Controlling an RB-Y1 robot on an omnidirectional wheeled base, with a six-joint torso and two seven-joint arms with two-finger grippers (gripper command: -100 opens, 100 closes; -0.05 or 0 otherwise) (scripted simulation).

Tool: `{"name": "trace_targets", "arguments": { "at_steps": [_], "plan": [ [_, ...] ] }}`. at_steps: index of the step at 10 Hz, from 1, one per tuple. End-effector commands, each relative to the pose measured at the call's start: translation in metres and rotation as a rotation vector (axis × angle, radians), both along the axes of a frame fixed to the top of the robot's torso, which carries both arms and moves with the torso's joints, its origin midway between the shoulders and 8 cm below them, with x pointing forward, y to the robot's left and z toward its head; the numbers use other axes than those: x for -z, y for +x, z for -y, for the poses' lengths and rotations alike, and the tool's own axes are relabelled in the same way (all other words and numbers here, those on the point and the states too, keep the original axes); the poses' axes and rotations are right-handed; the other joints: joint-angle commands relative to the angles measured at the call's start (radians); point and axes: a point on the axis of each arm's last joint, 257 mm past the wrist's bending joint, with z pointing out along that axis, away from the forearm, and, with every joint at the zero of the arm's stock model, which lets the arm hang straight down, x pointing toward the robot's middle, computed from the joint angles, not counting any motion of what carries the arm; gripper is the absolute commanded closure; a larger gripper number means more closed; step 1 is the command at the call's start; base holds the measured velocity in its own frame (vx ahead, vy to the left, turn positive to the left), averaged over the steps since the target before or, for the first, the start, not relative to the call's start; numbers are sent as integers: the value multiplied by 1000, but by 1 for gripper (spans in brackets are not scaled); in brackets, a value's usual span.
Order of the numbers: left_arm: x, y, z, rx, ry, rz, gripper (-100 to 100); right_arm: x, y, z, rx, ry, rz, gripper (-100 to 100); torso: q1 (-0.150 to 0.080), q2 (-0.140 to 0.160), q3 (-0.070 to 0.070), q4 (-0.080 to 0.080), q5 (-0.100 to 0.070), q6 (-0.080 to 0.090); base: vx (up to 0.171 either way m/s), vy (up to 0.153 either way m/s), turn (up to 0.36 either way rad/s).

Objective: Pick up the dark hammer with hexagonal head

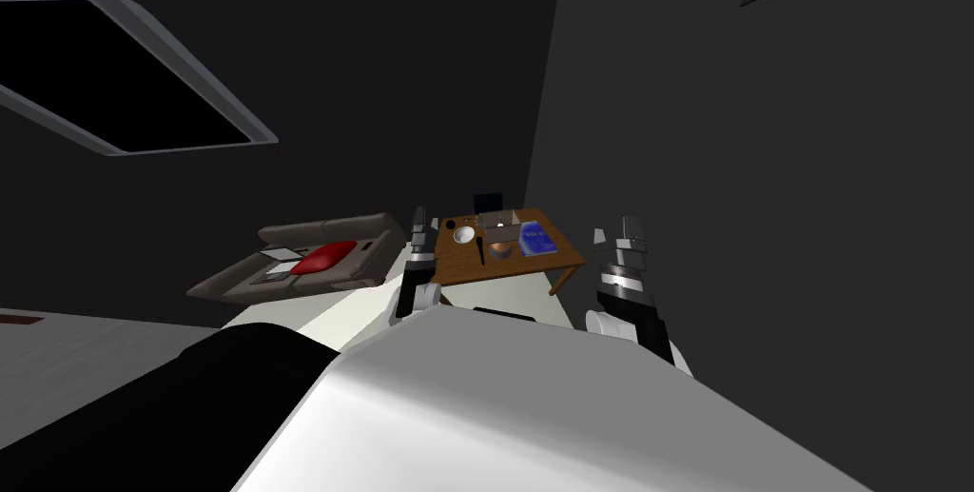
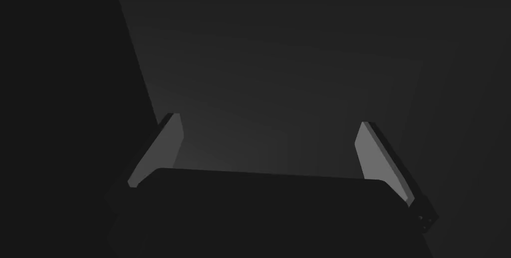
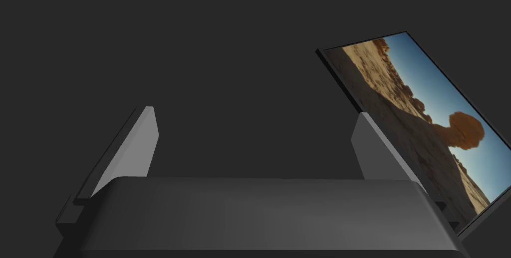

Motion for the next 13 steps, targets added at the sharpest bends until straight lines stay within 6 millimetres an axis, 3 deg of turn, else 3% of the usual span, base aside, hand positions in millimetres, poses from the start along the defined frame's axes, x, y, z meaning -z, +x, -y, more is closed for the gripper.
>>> {"name": "trace_targets", "arguments": {
  "at_steps": [1,8,13],
  "plan": [
    [7,4,-2,-9,70,-21,-100,0,0,0,0,0,0,0,0,0,0,0,0,0,-2,-18,56],
    [49,24,-31,-132,332,-110,-100,0,0,0,0,0,0,0,-4,1,0,0,-1,0,-8,-53,91],
    [85,37,-65,-259,531,-178,-100,0,0,0,0,0,0,0,-4,0,0,0,-1,0,-10,-57,106]
  ]
}}
